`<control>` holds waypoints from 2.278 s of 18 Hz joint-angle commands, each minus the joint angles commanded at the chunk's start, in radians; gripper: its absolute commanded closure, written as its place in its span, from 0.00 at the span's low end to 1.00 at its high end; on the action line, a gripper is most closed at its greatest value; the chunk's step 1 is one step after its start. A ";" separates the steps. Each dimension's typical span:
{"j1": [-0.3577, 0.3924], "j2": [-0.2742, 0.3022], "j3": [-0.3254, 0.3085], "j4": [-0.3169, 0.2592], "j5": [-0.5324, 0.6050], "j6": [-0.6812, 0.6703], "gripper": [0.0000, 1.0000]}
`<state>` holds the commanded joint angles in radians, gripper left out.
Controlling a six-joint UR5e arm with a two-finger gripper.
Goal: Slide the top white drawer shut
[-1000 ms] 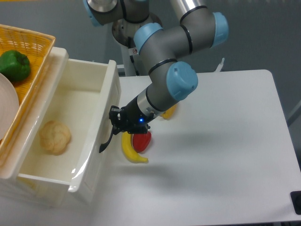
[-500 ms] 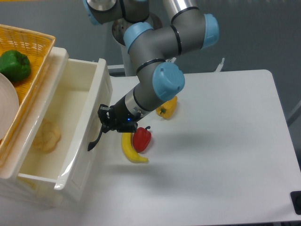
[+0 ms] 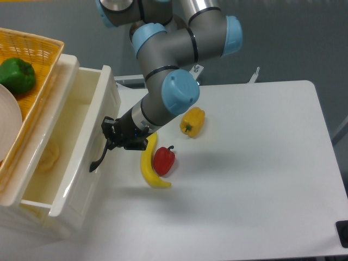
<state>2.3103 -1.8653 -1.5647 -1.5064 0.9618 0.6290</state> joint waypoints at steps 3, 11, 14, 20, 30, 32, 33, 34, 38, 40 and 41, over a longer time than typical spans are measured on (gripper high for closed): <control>-0.020 0.000 0.000 0.002 -0.009 -0.017 1.00; -0.063 -0.005 0.000 0.063 -0.009 -0.095 1.00; -0.080 -0.008 0.000 0.080 -0.011 -0.107 1.00; -0.089 -0.008 0.000 0.080 -0.017 -0.109 1.00; -0.006 -0.006 0.028 0.087 -0.003 -0.098 0.96; 0.026 -0.011 0.043 0.090 0.014 -0.097 0.96; 0.040 -0.012 0.048 0.100 0.032 -0.097 0.95; 0.055 -0.012 0.048 0.119 0.050 -0.097 0.92; 0.125 -0.046 0.048 0.208 0.075 -0.097 0.82; 0.149 -0.078 0.048 0.256 0.084 -0.098 0.75; 0.161 -0.090 0.048 0.271 0.115 -0.097 0.71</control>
<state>2.4711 -1.9557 -1.5171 -1.2350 1.0765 0.5323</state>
